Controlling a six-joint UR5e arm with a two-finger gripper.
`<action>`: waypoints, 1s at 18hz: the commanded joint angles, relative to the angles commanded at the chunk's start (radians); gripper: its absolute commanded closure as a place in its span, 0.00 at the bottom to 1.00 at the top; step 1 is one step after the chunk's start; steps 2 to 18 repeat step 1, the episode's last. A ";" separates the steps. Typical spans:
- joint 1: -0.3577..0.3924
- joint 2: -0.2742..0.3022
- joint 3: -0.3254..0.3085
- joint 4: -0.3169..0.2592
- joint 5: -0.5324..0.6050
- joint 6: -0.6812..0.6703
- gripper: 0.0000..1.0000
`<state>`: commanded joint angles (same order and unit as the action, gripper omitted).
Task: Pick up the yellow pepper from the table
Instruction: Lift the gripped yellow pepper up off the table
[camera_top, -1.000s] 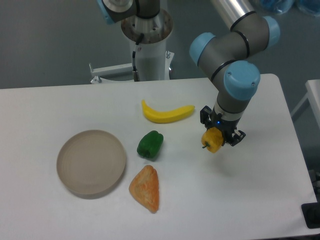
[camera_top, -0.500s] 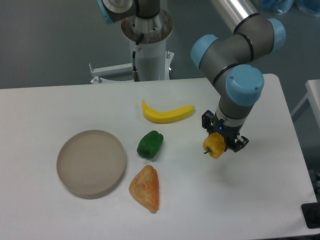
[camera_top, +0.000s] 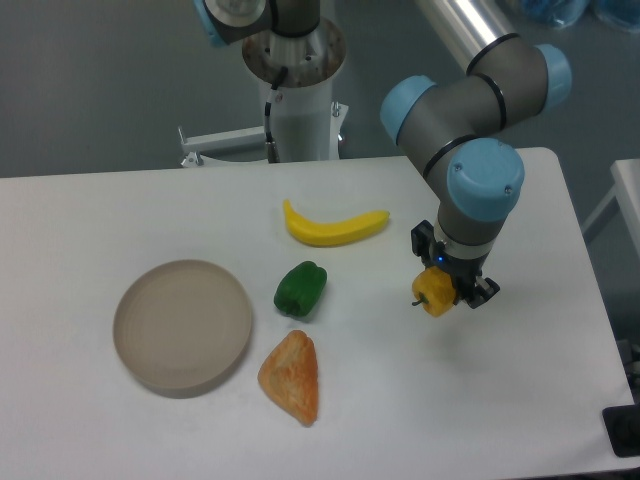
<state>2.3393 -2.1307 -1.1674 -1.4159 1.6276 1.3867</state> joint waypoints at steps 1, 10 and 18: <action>0.000 -0.002 0.000 0.000 -0.002 0.000 0.84; 0.000 -0.002 0.000 0.000 -0.002 0.000 0.84; 0.000 -0.002 0.000 0.000 -0.002 0.000 0.84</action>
